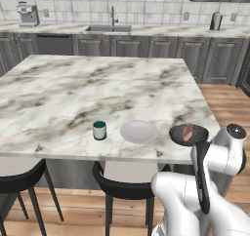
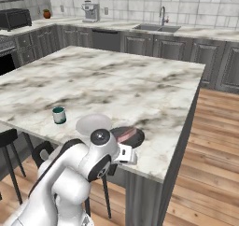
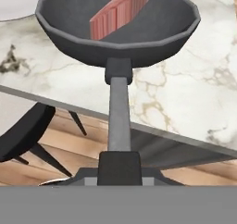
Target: Pick up the pan with the steak in it and place it on the dining table. Then place the steak on the plate.
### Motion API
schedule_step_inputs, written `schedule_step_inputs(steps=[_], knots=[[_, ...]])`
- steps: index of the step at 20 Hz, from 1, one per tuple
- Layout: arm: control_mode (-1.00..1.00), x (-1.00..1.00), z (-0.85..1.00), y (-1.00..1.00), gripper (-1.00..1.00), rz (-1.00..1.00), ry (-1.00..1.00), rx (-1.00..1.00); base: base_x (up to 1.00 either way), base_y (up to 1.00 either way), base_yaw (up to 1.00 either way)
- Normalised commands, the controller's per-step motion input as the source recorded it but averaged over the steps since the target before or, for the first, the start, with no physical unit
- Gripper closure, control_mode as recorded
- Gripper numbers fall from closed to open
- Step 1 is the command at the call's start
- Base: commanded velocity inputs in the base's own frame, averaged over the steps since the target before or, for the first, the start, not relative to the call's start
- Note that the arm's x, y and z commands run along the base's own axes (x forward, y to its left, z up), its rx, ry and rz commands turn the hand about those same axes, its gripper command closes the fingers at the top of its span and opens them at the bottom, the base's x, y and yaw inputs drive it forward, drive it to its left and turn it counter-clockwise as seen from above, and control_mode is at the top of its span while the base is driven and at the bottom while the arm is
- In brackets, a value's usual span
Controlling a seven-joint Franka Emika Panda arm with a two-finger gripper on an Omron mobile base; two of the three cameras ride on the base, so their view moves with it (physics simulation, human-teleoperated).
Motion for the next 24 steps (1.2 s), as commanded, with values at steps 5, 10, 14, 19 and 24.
schedule_step_inputs(steps=[5,10,14,19,24], knots=[[-1.00,0.61,-0.29,0.00,1.00,0.01,0.00,0.00,0.00,0.00,0.00],[-1.00,0.56,-0.24,0.00,1.00,0.04,0.00,0.00,0.00,0.00,0.00],[-1.00,0.10,-0.07,0.00,1.00,0.00,0.00,-0.02,0.00,0.00,0.00],[-1.00,0.00,-0.09,0.00,1.00,0.00,0.00,-0.06,0.00,0.00,0.00],[-1.00,0.00,-0.25,0.00,1.00,0.00,0.00,-0.09,0.00,0.00,0.00]])
